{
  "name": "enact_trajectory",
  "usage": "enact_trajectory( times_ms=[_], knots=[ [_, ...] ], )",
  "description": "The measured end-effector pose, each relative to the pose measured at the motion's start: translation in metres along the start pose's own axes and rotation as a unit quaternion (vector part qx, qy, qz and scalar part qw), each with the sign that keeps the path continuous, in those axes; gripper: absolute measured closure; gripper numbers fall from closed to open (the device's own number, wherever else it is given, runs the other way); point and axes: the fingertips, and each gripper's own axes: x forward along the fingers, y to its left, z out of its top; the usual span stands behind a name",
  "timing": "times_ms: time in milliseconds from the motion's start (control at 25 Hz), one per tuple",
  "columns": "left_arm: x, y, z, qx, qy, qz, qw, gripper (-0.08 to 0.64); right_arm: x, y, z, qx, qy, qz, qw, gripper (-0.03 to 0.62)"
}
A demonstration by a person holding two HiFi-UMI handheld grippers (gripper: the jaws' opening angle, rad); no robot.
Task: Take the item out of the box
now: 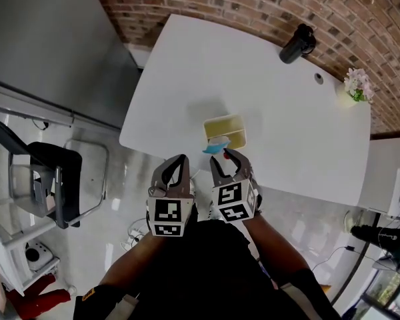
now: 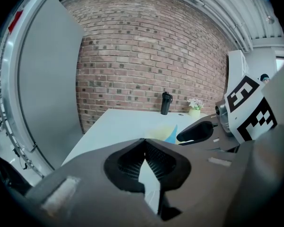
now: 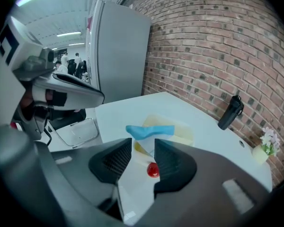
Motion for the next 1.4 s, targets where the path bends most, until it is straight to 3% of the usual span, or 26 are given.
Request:
enact_trajectory(
  times_ms=[560, 880, 1400],
  knots=[
    [0.015, 0.006, -0.006, -0.01, 0.012, -0.001, 0.9999, 0.554, 0.013, -0.002, -0.003, -0.032, 0.005, -0.017, 0.999, 0.479],
    [0.011, 0.007, -0.009, -0.013, 0.012, 0.002, 0.9998, 0.554, 0.014, -0.005, -0.004, -0.046, 0.005, -0.026, 0.999, 0.555],
    [0.0, -0.009, -0.003, -0.011, -0.002, -0.001, 0.9999, 0.554, -0.015, -0.015, 0.01, -0.034, -0.028, -0.034, 0.998, 0.589]
  ],
)
